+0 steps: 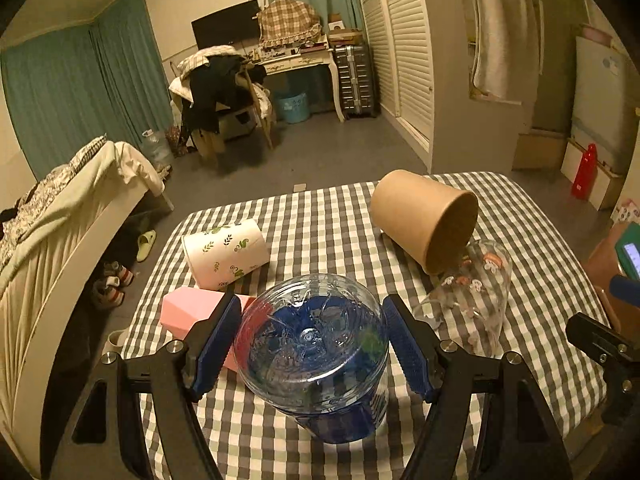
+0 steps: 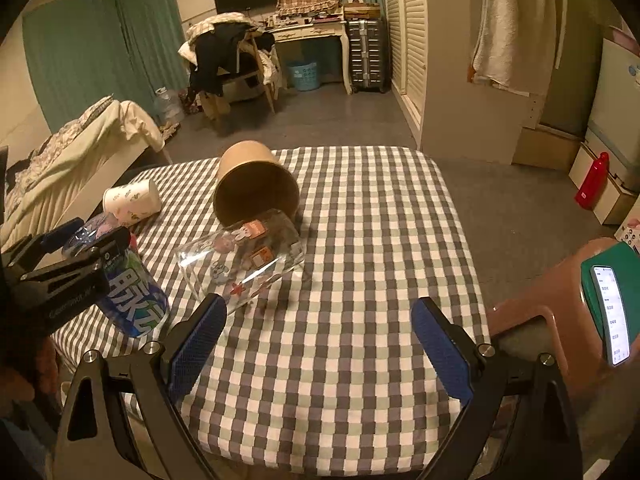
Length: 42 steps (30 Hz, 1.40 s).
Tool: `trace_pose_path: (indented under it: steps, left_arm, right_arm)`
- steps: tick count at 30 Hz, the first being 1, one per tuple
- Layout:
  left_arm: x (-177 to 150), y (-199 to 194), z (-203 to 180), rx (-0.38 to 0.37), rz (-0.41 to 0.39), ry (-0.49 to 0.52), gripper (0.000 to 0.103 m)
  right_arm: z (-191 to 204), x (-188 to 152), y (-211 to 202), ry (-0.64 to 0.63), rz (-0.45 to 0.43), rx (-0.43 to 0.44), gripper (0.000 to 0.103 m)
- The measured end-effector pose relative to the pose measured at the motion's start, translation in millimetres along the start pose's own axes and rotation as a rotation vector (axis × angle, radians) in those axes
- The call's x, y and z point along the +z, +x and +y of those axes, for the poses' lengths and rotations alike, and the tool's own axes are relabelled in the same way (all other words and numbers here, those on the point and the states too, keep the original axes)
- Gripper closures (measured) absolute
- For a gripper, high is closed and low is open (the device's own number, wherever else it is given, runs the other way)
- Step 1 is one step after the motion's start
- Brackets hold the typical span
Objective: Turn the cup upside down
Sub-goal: 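Rotate the held blue bottle cap-up with the left tool, then lower the blue bottle upright onto the table and open the left tool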
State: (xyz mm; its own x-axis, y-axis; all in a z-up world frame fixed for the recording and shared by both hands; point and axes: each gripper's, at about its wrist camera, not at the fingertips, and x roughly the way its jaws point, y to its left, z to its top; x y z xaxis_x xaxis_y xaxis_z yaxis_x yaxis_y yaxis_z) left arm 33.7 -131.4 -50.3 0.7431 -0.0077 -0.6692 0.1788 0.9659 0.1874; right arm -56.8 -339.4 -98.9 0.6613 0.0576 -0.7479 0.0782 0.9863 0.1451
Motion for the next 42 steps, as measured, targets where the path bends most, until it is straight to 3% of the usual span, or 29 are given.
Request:
trace_pose_path:
  steps: [32, 42]
  left_arm:
    - [14, -23, 13, -0.045, -0.053, -0.058, 0.027]
    - [23, -62, 49, -0.029, -0.150, -0.135, 0.027]
  right_arm:
    - [9, -4, -20, -0.017, -0.018, -0.022, 0.009]
    - [14, 1, -35, -0.025, -0.063, -0.010, 0.009]
